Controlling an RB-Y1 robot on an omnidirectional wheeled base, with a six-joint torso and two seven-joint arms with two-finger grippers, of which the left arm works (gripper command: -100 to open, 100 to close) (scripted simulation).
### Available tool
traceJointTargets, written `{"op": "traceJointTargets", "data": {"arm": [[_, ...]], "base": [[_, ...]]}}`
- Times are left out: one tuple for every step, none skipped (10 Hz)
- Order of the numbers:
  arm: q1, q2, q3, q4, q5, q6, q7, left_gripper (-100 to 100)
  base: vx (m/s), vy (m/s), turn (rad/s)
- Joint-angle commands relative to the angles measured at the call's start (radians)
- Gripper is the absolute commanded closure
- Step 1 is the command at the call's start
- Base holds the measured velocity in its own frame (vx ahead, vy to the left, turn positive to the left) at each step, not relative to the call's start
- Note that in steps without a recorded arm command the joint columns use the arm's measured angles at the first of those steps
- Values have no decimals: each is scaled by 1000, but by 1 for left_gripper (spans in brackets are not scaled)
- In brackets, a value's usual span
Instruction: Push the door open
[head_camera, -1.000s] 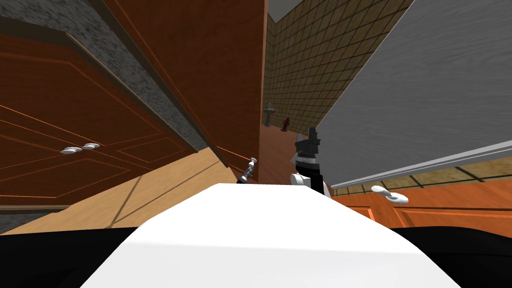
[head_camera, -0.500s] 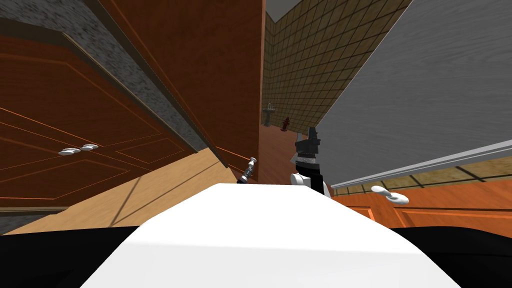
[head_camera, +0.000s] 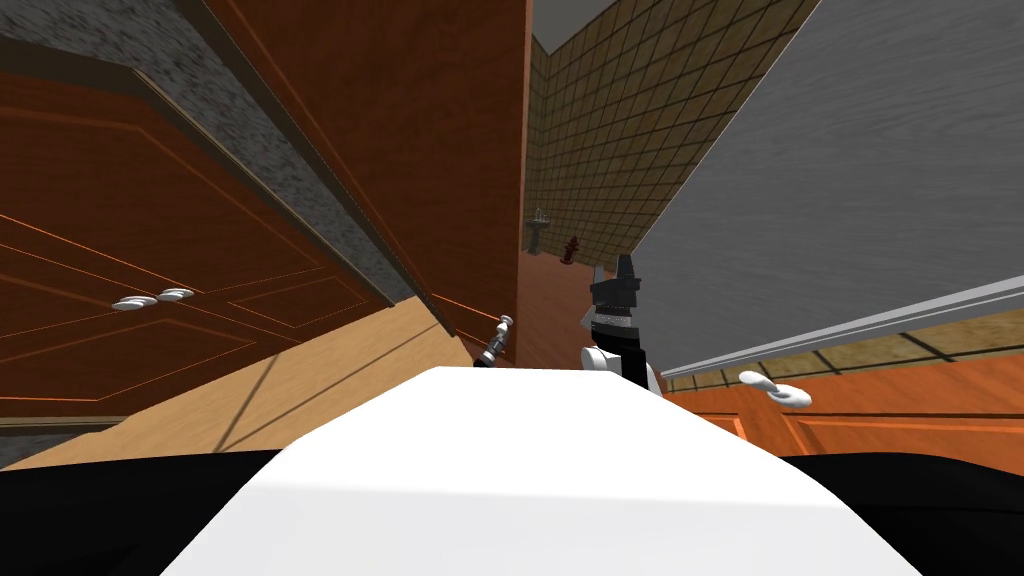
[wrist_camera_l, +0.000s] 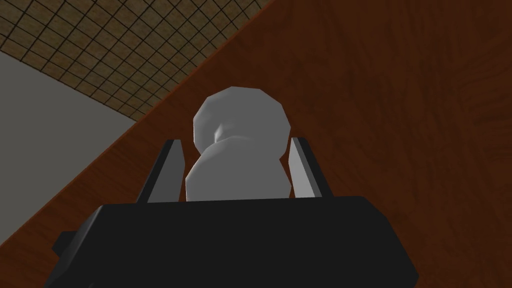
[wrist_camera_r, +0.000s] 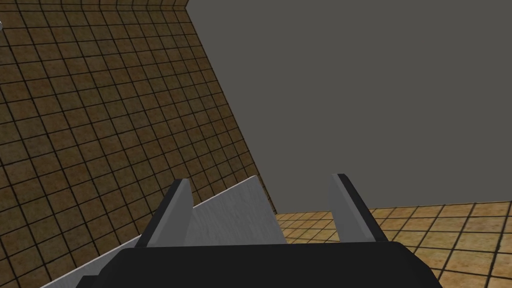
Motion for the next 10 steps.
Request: {"op": "traceJointTargets", "data": {"arm": [[1,13,1,-7,21,-1,39,100],[2,18,-3,-7,33,-3,63,100],[2,24,-7,-6,46,-6,87,100],[2,29,-10,-6,58,-9,110,100],[2,36,-15,-5,74,-12,139,100],[2,44,-20,-5,93,-16,169,100],[3,52,-25,-4,111,-20,199,100],[3,60,-30,-4,129,-24,228,100],[3,60,-30,-4,129,-24,236,100],[3,69,-36,-3,151,-29,273,100]], "base": [[19,-74,-29],[33,-66,-5],[39,-55,-9],[48,-52,-15],[44,-57,-17],[58,-69,-29],[57,-80,-19],[64,-76,0],[55,-54,-4],[51,-48,-23]]}}
